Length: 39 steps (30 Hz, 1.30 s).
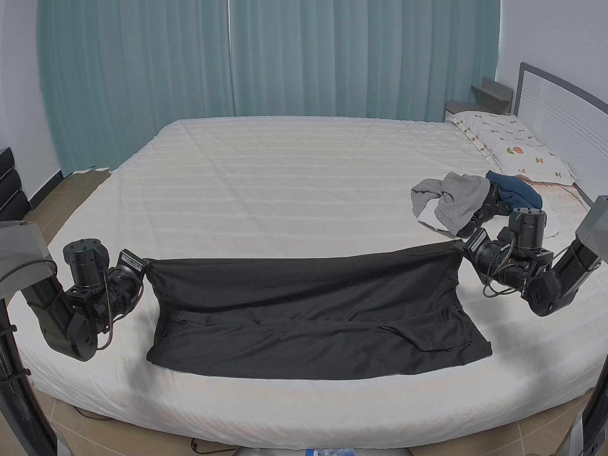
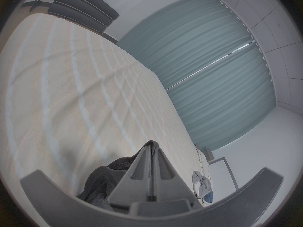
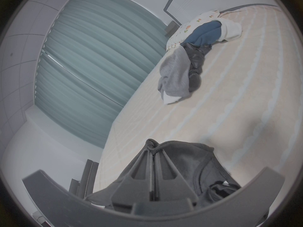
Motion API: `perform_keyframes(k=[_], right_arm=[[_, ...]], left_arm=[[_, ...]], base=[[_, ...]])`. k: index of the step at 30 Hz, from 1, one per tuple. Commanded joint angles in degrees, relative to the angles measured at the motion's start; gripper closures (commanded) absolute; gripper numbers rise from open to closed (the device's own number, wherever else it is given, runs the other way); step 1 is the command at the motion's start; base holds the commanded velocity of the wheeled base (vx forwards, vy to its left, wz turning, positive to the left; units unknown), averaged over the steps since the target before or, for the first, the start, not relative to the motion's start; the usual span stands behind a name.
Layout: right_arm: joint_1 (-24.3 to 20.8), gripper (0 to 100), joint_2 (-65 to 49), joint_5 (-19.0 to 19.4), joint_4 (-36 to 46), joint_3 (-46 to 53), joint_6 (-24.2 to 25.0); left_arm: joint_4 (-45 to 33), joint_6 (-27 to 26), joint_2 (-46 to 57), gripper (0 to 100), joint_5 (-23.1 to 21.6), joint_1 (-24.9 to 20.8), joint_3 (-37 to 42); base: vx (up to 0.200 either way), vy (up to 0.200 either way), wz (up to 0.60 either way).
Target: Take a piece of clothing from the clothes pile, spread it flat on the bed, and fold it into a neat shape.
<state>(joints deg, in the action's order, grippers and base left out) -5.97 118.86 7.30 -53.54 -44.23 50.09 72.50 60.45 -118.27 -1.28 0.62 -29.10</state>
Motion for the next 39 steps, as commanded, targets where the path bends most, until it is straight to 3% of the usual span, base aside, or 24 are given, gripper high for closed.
perform_keyframes(k=[1,9,24,29,30,39], right_arm=[[-0.2,100,-1.3,0.0,6.5,1.8,-3.8],[-0.3,100,-2.6,-0.2,11.4,5.5,-12.1],[-1.1,100,-1.2,-1.7,14.1,8.2,-19.7],[-1.1,100,-0.8,-1.9,13.8,8.1,-20.0],[-1.1,0,-0.7,-1.9,13.8,8.2,-20.0],[0.3,0,-5.1,-1.0,13.5,6.2,-19.9]], left_arm=[[-0.1,-0.4,0.1,100,-0.4,0.4,1.0],[0.0,-10.8,0.2,100,-0.6,0.0,6.4],[-0.7,-13.3,-1.9,100,-0.8,-2.7,10.5],[-0.6,-13.3,-1.3,100,-0.7,-2.7,11.3],[-0.6,-13.3,-1.3,0,-0.7,-2.7,11.3],[0.3,-12.9,-1.2,0,-0.7,-2.1,11.4]], base=[[0.000,0.000,0.00],[0.000,0.000,0.00],[0.000,0.000,0.00],[0.000,0.000,0.00],[0.000,0.000,0.00],[0.000,0.000,0.00]])
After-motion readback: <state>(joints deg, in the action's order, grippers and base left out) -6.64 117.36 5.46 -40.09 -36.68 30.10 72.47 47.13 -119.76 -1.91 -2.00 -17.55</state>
